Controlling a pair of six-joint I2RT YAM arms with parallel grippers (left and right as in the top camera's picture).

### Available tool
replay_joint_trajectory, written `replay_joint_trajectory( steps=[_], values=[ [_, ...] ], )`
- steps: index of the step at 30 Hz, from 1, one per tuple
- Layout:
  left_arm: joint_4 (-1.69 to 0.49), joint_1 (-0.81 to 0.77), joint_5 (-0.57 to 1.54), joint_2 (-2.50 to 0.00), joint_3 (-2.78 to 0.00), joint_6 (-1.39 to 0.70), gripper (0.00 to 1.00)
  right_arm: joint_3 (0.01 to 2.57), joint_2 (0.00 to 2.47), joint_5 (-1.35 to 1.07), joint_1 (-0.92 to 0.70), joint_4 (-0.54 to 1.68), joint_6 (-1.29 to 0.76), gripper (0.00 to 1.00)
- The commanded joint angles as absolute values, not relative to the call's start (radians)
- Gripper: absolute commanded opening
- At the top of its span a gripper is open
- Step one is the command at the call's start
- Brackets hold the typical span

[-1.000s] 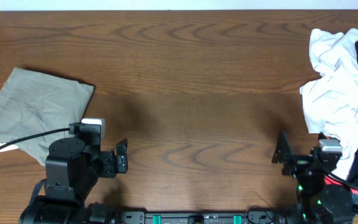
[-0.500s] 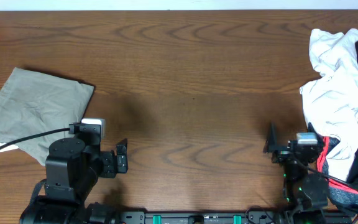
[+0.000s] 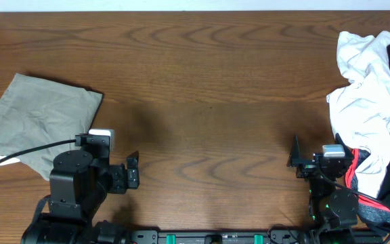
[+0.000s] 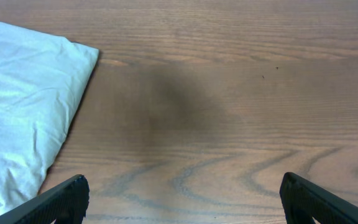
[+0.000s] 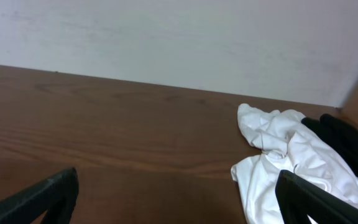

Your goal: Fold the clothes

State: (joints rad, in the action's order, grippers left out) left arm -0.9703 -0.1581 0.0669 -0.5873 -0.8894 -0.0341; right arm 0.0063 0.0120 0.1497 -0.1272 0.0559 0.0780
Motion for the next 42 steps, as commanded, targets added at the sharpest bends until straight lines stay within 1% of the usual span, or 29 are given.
replay_joint_trajectory(
  steps=[1, 22, 27, 33, 37, 42],
  values=[
    [-0.973, -0.154, 0.051, -0.587, -0.890, -0.049, 0.98, 0.006, 0.005, 0.147, -0.103, 0.061, 0.091, 0.99],
    [-0.973, -0.154, 0.051, -0.587, -0.890, -0.049, 0.98, 0.006, 0.005, 0.147, -0.103, 0.061, 0.091, 0.99],
    [-0.981, -0.164, 0.051, -0.556, -0.890, -0.049, 0.98, 0.006, 0.005, 0.147, -0.103, 0.061, 0.091, 0.99],
    [-0.981, -0.164, 0.048, -0.448, -0.859, -0.005, 0.98, 0.006, 0.005, 0.147, -0.103, 0.061, 0.091, 0.99],
    [-0.967, -0.164, 0.033, -0.311, -0.754, 0.019, 0.98, 0.006, 0.005, 0.147, -0.103, 0.061, 0.091, 0.99],
    [-0.828, -0.148, 0.014, -0.154, -0.569, 0.019, 0.98, 0.006, 0.005, 0.147, -0.103, 0.061, 0.091, 0.99]
  ],
)
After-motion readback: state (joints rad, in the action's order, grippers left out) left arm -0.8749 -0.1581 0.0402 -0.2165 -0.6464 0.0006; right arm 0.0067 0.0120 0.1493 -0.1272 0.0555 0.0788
